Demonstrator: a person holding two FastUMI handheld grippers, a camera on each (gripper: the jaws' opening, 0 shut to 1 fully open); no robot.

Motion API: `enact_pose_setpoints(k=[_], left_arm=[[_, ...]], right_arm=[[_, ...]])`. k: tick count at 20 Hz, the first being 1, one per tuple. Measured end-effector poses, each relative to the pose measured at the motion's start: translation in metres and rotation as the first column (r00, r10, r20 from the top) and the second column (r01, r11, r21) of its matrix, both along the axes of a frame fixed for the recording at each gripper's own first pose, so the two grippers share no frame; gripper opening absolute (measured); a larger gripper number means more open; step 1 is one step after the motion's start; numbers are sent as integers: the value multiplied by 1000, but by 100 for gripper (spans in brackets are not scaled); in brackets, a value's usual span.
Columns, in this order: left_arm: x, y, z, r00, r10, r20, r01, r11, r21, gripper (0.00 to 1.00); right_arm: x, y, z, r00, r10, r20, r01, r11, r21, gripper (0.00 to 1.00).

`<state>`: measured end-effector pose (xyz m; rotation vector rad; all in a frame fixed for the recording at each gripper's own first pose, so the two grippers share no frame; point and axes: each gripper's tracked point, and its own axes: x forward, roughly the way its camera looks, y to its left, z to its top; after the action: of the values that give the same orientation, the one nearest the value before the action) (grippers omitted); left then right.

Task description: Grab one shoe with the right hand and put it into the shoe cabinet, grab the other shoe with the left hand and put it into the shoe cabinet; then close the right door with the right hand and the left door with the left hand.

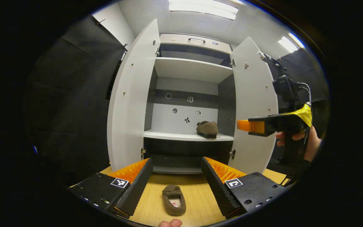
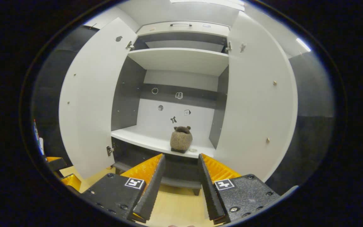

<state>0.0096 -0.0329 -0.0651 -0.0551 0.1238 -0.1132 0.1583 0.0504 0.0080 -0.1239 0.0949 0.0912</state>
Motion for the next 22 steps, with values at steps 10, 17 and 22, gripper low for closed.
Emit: enact_pose_setpoints(k=[10, 17, 22], left_arm=[[-14, -21, -11, 999, -39, -36, 40, 999, 10, 95], [-23, -23, -34, 993, -54, -109, 59, 997, 46, 95], [-26, -24, -48, 985, -58, -160, 66, 997, 46, 95]], right_arm=[[-69, -29, -70, 998, -60, 13, 58, 995, 82, 74], [-109, -39, -106, 996, -86, -29, 88, 993, 81, 83], [-115, -37, -105, 996, -86, -18, 87, 993, 77, 87]])
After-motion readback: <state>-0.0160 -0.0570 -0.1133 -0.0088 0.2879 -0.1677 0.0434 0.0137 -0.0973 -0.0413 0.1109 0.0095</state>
